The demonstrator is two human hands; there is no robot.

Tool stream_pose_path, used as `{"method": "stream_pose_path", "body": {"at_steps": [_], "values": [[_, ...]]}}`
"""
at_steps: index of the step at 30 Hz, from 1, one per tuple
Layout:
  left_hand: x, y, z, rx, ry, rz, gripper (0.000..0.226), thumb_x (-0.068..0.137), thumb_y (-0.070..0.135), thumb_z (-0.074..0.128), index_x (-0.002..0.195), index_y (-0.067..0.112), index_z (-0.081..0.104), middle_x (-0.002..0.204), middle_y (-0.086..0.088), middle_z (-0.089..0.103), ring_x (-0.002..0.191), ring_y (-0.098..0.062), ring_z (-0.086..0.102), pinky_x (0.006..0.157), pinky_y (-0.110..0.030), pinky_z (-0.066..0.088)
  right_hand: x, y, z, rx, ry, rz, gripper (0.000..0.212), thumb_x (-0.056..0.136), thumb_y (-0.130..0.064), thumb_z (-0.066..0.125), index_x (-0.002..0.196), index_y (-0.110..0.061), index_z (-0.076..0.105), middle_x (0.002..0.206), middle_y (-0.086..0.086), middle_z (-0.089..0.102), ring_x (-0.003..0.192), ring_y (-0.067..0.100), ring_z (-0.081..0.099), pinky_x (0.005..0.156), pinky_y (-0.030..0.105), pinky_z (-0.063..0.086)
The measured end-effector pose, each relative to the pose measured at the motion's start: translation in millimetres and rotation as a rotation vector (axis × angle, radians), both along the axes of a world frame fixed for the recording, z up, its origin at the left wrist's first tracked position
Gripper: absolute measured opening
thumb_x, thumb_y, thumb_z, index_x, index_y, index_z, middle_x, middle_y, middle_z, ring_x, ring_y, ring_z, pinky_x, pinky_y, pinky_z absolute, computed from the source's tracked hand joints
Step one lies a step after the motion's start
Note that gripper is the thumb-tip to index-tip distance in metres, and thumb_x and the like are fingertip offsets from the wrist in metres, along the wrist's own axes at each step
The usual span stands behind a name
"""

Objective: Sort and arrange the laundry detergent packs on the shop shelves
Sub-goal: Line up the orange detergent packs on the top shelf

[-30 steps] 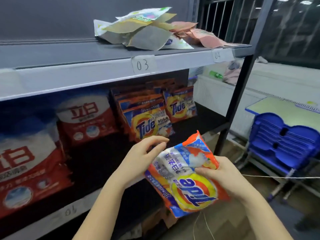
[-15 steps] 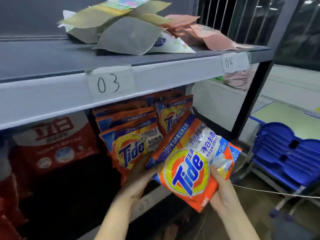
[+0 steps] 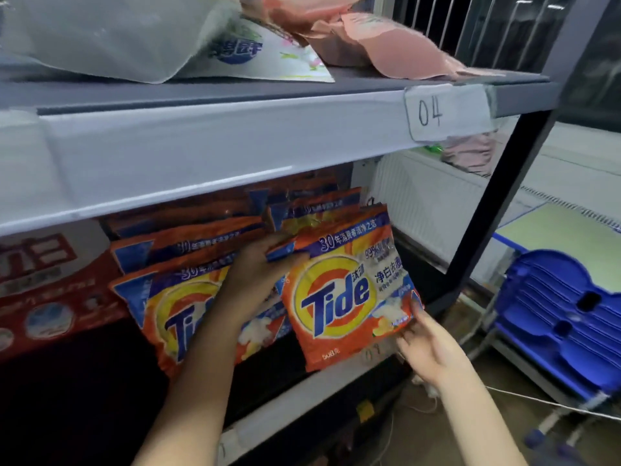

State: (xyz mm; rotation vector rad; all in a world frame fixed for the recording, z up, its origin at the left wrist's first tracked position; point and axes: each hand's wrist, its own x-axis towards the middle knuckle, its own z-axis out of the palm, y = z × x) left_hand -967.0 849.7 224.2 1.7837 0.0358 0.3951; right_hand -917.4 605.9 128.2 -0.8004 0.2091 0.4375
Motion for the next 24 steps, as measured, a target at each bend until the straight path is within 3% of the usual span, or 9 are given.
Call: {"method": "stream_pose_path", "body": {"at_steps": [3, 4, 7, 10, 14, 16, 20, 22, 24], "values": [[22.8, 0.4, 7.8, 0.035, -0.012, 0.116, 0.015, 0.081, 0.009, 0.071, 0.088, 0.022, 0.068, 0.067, 0.02, 0.069, 0.062, 0.003, 0.065, 0.059, -0.013, 0.049, 38.0, -10.6, 15.7, -0.183, -0.106, 0.123, 0.094, 0.004, -0.025, 0.095, 0.091, -0.005, 0.067, 0.081, 0.01, 0.074, 0.07, 0.019, 0.071, 0.055, 0.025, 0.057], [29.8, 1.2, 10.9, 0.051, -0.004, 0.152, 0.013, 0.08, 0.01, 0.072, 0.087, 0.021, 0.068, 0.069, 0.016, 0.069, 0.064, 0.001, 0.064, 0.062, -0.015, 0.049, 48.6, -14.2, 23.2, -0.268, -0.159, 0.182, 0.08, 0.009, -0.022, 0.095, 0.084, -0.005, 0.07, 0.081, 0.011, 0.073, 0.067, 0.016, 0.071, 0.056, 0.023, 0.057], [51.9, 2.1, 16.8, 0.12, 0.025, 0.237, 0.013, 0.081, 0.01, 0.072, 0.084, 0.022, 0.067, 0.077, 0.012, 0.065, 0.062, 0.007, 0.061, 0.061, -0.009, 0.046, 77.2, -12.7, 37.1, -0.622, -0.367, 0.352, 0.017, 0.067, -0.006, 0.078, 0.079, -0.014, 0.068, 0.085, 0.004, 0.07, 0.062, 0.002, 0.067, 0.058, 0.007, 0.05], [73.3, -6.0, 11.8, 0.255, 0.057, 0.283, 0.011, 0.084, 0.008, 0.068, 0.095, 0.011, 0.069, 0.085, 0.005, 0.064, 0.062, 0.016, 0.057, 0.059, -0.001, 0.041, 107.5, -3.2, 23.9, -1.105, -0.641, 0.463, 0.004, 0.081, -0.022, 0.071, 0.081, -0.026, 0.069, 0.073, -0.016, 0.062, 0.067, -0.002, 0.058, 0.055, 0.005, 0.04], [87.1, -12.6, 7.1, 0.408, 0.119, 0.397, 0.02, 0.088, 0.015, 0.065, 0.104, 0.006, 0.07, 0.092, 0.005, 0.062, 0.083, -0.008, 0.061, 0.063, -0.004, 0.041, 129.9, 4.3, 7.3, -1.284, -0.8, 0.496, 0.014, 0.082, -0.035, 0.069, 0.079, -0.022, 0.064, 0.074, -0.015, 0.056, 0.068, -0.004, 0.049, 0.054, 0.007, 0.034], [89.5, -10.2, 12.8, 0.467, 0.13, 0.458, 0.021, 0.088, 0.016, 0.065, 0.105, 0.005, 0.071, 0.094, 0.004, 0.063, 0.087, -0.01, 0.059, 0.064, -0.007, 0.039, 134.8, 4.6, 2.2, -1.25, -0.827, 0.475, 0.017, 0.082, -0.035, 0.069, 0.078, -0.021, 0.061, 0.076, -0.012, 0.06, 0.068, -0.004, 0.051, 0.052, 0.007, 0.035], [91.2, -14.8, 13.2, 0.618, 0.169, 0.637, 0.022, 0.092, 0.022, 0.061, 0.108, 0.011, 0.07, 0.104, -0.002, 0.07, 0.092, -0.012, 0.062, 0.071, -0.019, 0.037, 135.4, 5.6, -6.9, -1.18, -0.889, 0.437, 0.027, 0.081, -0.04, 0.069, 0.093, -0.015, 0.067, 0.089, -0.005, 0.068, 0.076, 0.003, 0.06, 0.058, 0.01, 0.037], [87.3, -25.8, 7.8, 0.792, 0.223, 0.726, 0.028, 0.096, 0.029, 0.054, 0.119, 0.018, 0.065, 0.111, -0.003, 0.069, 0.095, -0.016, 0.064, 0.073, -0.023, 0.042, 137.6, 5.9, -12.6, -1.21, -0.909, 0.43, 0.029, 0.082, -0.04, 0.069, 0.097, -0.015, 0.068, 0.092, -0.003, 0.068, 0.082, 0.01, 0.062, 0.062, 0.014, 0.04], [78.4, -35.1, 2.3, 1.001, 0.278, 0.726, 0.038, 0.098, 0.03, 0.048, 0.135, 0.021, 0.052, 0.128, -0.004, 0.06, 0.11, -0.021, 0.059, 0.084, -0.029, 0.045, 143.0, 5.5, -18.5, -1.262, -0.898, 0.393, 0.03, 0.084, -0.038, 0.066, 0.103, -0.015, 0.068, 0.099, 0.0, 0.068, 0.09, 0.015, 0.063, 0.07, 0.023, 0.045]]}}
